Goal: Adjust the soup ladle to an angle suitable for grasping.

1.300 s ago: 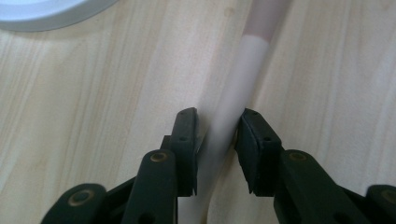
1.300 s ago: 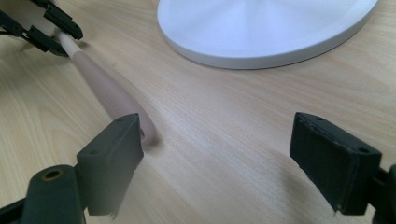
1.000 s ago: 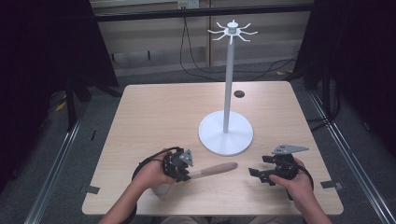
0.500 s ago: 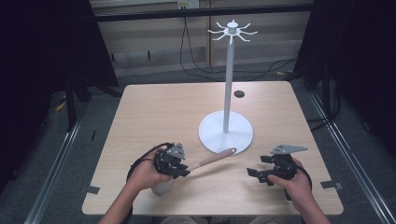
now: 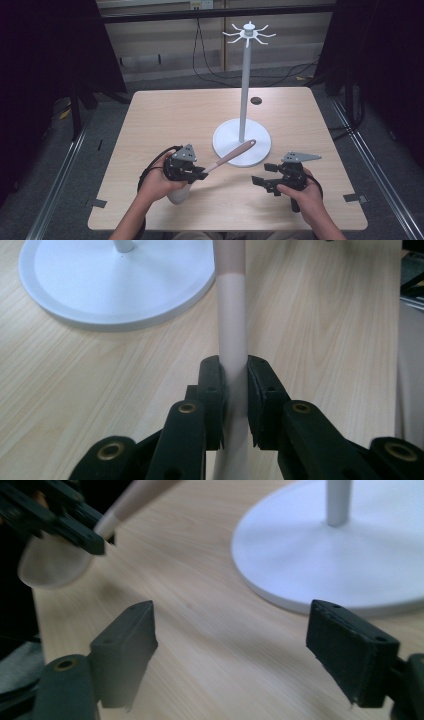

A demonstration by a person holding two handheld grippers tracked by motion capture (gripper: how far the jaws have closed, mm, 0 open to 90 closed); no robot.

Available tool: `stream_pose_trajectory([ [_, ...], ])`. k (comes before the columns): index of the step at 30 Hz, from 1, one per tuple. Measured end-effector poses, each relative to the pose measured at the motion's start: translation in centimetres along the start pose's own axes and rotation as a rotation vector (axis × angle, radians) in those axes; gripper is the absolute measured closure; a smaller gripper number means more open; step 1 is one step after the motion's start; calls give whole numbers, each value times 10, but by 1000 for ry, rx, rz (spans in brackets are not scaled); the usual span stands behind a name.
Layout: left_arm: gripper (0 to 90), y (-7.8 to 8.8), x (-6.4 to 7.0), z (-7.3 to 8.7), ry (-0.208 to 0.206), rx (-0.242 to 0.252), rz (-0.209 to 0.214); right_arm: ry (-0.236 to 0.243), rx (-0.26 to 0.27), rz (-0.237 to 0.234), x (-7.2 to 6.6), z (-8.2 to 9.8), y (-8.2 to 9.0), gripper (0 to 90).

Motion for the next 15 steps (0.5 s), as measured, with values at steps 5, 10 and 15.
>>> stream_pose_trajectory([
  [5,785,-7,5,-8,-11,0,8,1,71,-38,-11,-16,-9,341],
  [10,785,-15,11,-14,-8,13,25,-13,113,-49,-18,-26,-20,469],
  [15,785,-19,15,-16,-11,8,25,-72,165,-60,-17,-31,-24,631],
])
Point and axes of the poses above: each handheld gripper's, and its own axes: y roughly backward along the jaws, z roughly out of its underside, x roughly to its right, the point moved 2 cm from there along -y, roughly forward along the jaws, and after that the axes turned 10 degrees about y, right-handed, at the moved point
